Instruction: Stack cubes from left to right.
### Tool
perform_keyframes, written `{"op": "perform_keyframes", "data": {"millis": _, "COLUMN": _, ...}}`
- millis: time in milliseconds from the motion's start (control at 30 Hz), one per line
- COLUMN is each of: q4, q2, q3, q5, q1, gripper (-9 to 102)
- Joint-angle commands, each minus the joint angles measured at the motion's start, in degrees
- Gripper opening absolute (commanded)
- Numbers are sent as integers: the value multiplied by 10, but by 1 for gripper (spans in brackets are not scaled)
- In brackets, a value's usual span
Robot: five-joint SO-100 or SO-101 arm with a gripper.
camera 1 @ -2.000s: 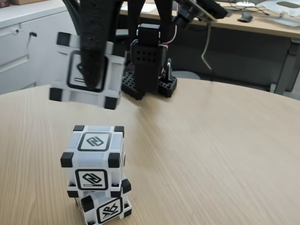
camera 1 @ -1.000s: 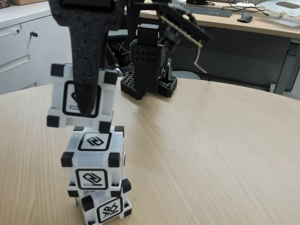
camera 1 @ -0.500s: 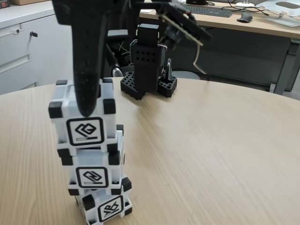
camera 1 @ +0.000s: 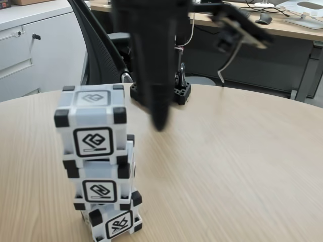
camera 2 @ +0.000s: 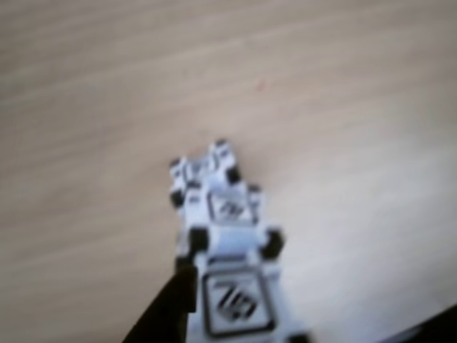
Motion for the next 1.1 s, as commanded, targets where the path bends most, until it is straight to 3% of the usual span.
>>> {"op": "perform_keyframes", "data": {"millis": 0, "q4": 5, "q2": 14, "q3": -15, "q5": 23, "q1": -42, "gripper": 38}}
{"op": "perform_keyframes", "data": {"millis": 133, "q4": 5, "q2": 14, "q3": -15, "q5": 45, "q1": -82, "gripper": 30}}
{"op": "perform_keyframes", "data": {"millis": 267, "q4": 5, "q2": 14, "q3": -15, "q5": 44, "q1": -119, "gripper": 2}}
{"op": "perform_keyframes", "data": {"millis": 300, "q4": 5, "q2": 14, "q3": -14, "q5": 55, "q1": -124, "gripper": 0}}
{"op": "perform_keyframes", "data": {"millis": 1067, "q4": 4, "q2": 15, "q3": 14, "q5": 31, "q1": -116, "gripper": 0}}
